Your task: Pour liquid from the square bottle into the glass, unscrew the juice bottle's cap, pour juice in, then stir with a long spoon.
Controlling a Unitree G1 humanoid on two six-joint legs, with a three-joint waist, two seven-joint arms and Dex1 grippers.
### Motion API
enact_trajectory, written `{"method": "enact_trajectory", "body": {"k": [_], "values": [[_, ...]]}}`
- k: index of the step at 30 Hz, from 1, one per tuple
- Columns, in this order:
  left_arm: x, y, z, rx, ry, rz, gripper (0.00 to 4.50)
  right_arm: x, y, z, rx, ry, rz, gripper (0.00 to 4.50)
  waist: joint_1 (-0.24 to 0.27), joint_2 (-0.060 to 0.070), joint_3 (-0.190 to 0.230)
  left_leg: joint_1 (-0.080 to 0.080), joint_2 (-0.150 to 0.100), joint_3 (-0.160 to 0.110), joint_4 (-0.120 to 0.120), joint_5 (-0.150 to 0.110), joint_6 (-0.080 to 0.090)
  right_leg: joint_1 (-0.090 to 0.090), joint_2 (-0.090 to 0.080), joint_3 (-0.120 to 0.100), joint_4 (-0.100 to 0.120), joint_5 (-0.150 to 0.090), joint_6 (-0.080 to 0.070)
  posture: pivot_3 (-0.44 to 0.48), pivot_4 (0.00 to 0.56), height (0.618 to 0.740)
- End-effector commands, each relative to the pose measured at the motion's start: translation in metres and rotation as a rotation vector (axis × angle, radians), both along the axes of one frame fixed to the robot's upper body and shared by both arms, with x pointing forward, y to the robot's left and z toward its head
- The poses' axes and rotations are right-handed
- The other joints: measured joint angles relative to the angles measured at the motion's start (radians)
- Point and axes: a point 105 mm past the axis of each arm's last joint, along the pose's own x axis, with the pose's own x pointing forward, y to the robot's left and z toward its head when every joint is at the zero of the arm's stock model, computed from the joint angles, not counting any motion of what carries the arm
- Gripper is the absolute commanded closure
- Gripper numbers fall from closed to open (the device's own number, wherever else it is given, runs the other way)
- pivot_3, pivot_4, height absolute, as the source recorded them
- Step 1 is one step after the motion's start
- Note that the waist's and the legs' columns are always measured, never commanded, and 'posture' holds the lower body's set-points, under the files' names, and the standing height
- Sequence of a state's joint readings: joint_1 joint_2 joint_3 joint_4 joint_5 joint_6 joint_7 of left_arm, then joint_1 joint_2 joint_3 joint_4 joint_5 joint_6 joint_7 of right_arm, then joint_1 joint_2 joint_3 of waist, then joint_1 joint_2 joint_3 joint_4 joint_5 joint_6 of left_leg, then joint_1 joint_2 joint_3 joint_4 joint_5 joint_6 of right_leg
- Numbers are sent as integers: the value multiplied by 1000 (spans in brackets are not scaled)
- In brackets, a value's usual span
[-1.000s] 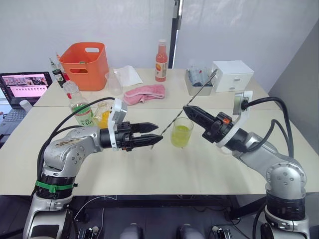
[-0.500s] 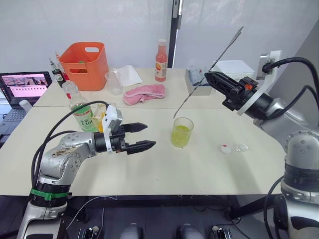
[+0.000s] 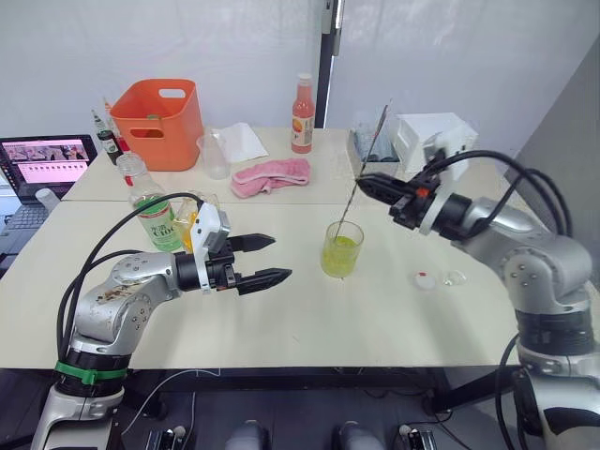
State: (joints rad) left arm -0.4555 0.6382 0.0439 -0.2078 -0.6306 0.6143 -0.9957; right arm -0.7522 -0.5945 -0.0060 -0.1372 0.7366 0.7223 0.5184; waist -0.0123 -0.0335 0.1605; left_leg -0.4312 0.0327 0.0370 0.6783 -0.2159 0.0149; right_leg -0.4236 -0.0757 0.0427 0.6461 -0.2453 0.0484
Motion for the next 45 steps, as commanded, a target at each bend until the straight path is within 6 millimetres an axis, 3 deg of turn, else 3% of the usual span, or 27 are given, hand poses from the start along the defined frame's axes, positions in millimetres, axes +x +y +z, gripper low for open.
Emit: {"method": "enact_trajectory", "body": {"k": [1,6,10,18,24,29,35,40,45], "values": [[-4,-2,12,-3,-57,-17,17,7,-4,15,-16,-96,-23,4500,2,0,0,0,0,0,0,0,0,0,0,0,0,0,0,0,150,715],[-3,-1,12,-1,-61,-15,17,22,-23,8,-107,-127,-104,4500,5,0,0,0,-1,0,0,0,0,0,0,0,0,0,0,0,150,715],[-3,0,11,1,-61,-14,17,14,-30,5,-164,-117,-80,4500,4,0,0,0,0,0,0,0,0,0,0,0,0,0,0,0,150,715],[-3,2,9,3,-60,-9,17,-9,-13,10,-98,-49,44,4500,1,0,0,0,0,0,0,0,0,0,0,0,0,0,0,0,150,715],[-2,2,8,6,-62,-2,17,7,-2,16,9,-89,16,4500,-1,0,0,0,0,0,0,0,0,-1,0,0,1,0,0,0,150,715],[-2,3,8,9,-65,0,17,25,-11,12,50,-91,-29,4500,3,0,0,0,-1,0,0,0,0,0,-1,0,0,0,0,0,150,715],[-2,3,9,12,-68,-2,17,33,-21,16,26,-128,-75,4500,0,0,0,0,0,0,0,0,0,-1,0,0,1,0,0,0,150,715],[-2,3,10,14,-70,-1,17,17,-27,9,-78,-110,-34,4500,4,1,1,0,0,0,0,0,0,0,-1,0,1,0,0,0,150,715],[-1,3,10,14,-71,-2,17,-2,-14,3,-122,-69,48,4500,1,1,1,0,0,0,0,0,0,0,0,0,1,0,0,0,150,715]]}}
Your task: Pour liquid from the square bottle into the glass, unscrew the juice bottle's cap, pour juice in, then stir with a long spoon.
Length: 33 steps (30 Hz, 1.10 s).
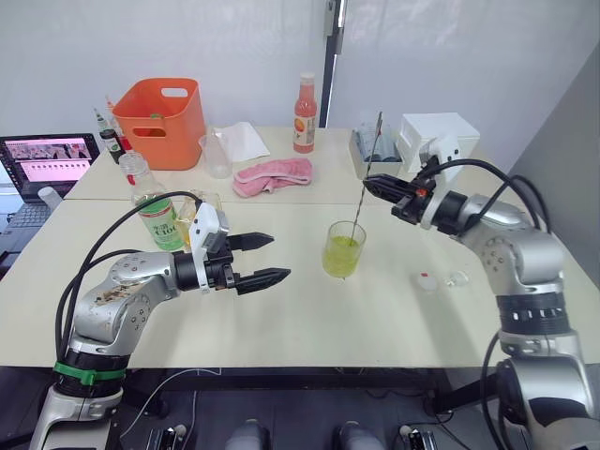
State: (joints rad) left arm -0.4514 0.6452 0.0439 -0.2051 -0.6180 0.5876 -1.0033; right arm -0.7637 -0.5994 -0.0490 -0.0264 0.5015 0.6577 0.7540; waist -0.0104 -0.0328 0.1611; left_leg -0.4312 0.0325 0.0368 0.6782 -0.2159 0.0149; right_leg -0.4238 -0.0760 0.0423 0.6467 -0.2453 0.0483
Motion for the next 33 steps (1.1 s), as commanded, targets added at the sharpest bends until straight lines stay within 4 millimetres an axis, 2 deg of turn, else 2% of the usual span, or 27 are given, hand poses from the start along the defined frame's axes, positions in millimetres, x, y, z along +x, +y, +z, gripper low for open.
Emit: {"method": "enact_trajectory", "body": {"k": [1,5,10,18,23,29,33], "values": [[-1,0,10,3,-49,-6,17,-15,12,11,-3,-23,63,4500,-2,0,0,0,0,0,0,0,0,0,0,0,0,0,0,0,150,715],[-1,-1,10,5,-49,-7,17,-19,22,16,28,-15,87,4500,-3,0,0,0,0,0,0,0,0,0,0,0,0,0,0,0,150,715],[-1,-1,11,8,-53,-4,17,-10,28,27,146,-51,79,4500,-2,0,0,0,0,0,0,0,0,0,0,0,0,0,0,0,150,715],[0,-1,11,12,-57,-3,17,13,16,31,235,-74,18,4500,0,0,0,0,0,0,0,0,0,0,0,0,0,0,0,0,150,715],[0,-2,11,12,-58,-7,17,21,4,27,178,-94,-53,4500,-3,0,0,0,0,0,0,0,0,0,0,0,0,0,0,0,150,715],[-1,-3,12,12,-59,-12,17,6,-2,20,51,-79,-21,4500,2,0,0,0,0,0,0,0,0,0,0,0,0,0,0,0,150,715],[-1,-3,12,14,-58,-13,17,-10,9,16,12,-41,52,4500,-2,0,0,0,0,0,0,0,0,0,0,0,0,0,0,0,150,715]]}}
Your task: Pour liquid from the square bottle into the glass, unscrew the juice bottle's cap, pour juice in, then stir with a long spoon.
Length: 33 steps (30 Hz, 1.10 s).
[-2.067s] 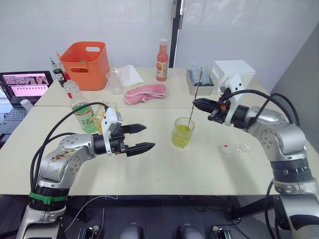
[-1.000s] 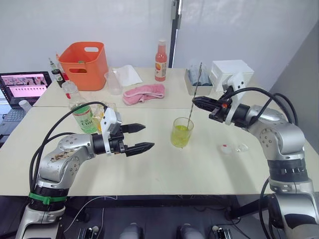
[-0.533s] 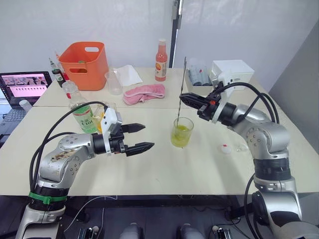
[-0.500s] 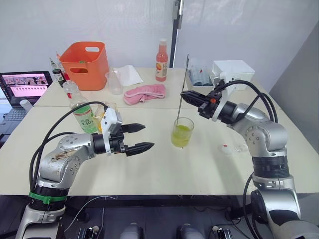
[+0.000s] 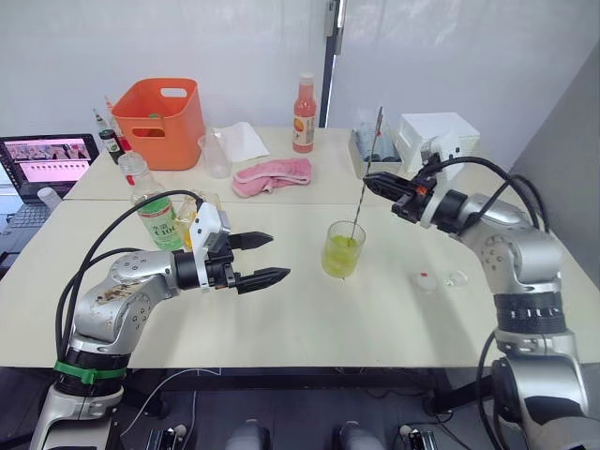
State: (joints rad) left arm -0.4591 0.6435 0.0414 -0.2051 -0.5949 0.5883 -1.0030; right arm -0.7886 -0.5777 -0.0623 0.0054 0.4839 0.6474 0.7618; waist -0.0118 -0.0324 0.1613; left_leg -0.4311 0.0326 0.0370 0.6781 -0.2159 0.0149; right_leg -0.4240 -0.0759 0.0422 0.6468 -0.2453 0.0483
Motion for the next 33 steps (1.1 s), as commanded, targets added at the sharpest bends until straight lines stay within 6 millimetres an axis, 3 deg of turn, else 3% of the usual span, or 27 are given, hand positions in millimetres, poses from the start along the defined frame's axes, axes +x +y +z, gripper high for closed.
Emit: {"method": "enact_trajectory", "body": {"k": [1,7,18,22,33], "values": [[-3,-3,12,-3,-48,-22,17,-18,13,12,0,-20,77,4500,-1,0,0,0,0,0,0,0,0,0,0,0,0,0,0,0,150,715],[-2,-4,12,-1,-49,-21,17,-15,27,17,98,-2,97,4500,-2,0,0,0,0,0,0,0,0,0,0,0,0,0,0,0,150,715],[-2,-3,13,2,-52,-17,17,6,12,27,216,-44,2,4500,0,0,0,0,0,0,0,0,0,0,0,0,0,0,0,0,150,715],[-1,-3,12,1,-51,-17,17,4,7,27,190,-50,-9,4500,-1,0,0,0,0,0,0,0,0,0,0,0,0,0,0,0,150,715],[-4,-3,8,21,-50,-34,17,-25,8,40,168,-67,59,4500,-1,0,0,0,0,0,0,0,0,0,0,0,0,0,0,0,150,715]]}}
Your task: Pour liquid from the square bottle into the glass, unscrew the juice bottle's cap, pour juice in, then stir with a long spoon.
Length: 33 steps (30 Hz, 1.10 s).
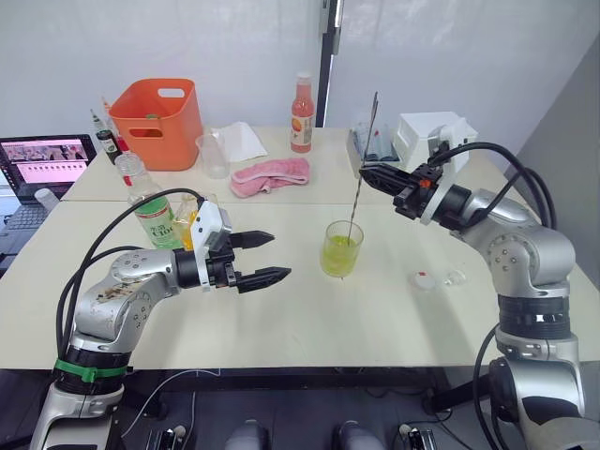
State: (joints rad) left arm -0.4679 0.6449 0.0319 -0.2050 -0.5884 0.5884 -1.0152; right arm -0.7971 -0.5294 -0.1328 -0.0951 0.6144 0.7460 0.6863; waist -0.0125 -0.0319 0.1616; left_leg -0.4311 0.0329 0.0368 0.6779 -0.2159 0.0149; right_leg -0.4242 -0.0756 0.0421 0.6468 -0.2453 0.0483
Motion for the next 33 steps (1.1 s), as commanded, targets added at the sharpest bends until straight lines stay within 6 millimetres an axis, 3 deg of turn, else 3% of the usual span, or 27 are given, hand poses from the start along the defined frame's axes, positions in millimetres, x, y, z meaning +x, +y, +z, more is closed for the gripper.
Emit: {"method": "enact_trajectory", "body": {"k": [1,7,10,15,26,27,33], "values": [[-3,-1,8,9,-49,-18,17,-11,-5,21,43,-66,-3,4500,0,0,0,0,0,0,0,0,0,0,0,0,0,0,0,0,150,715],[-2,0,8,7,-56,-14,17,-13,-12,36,100,-93,-33,4500,2,0,0,0,-1,0,0,0,0,0,-1,0,0,0,0,0,150,715],[-1,0,8,6,-57,-13,17,-9,-16,27,97,-64,-55,4500,0,0,0,0,0,0,0,0,0,0,0,0,0,0,0,0,150,715],[-2,1,8,3,-57,-15,17,-14,-19,39,149,-82,-49,4500,0,0,0,0,0,0,0,0,0,0,0,0,0,0,0,0,150,715],[-11,7,4,-31,-137,-32,17,-43,-53,68,130,62,-43,4500,1,1,0,0,0,0,0,0,0,0,-1,0,-1,0,0,0,150,715],[-12,8,5,-37,-137,-37,17,-44,-55,66,119,100,-42,4500,1,1,0,0,0,0,0,0,0,0,-1,0,-1,0,0,0,150,715],[-23,24,0,-5,-145,-72,17,-34,-66,9,-47,462,-131,4500,-2,1,0,0,1,1,-1,0,0,0,-1,1,-2,0,-1,0,150,715]]}}
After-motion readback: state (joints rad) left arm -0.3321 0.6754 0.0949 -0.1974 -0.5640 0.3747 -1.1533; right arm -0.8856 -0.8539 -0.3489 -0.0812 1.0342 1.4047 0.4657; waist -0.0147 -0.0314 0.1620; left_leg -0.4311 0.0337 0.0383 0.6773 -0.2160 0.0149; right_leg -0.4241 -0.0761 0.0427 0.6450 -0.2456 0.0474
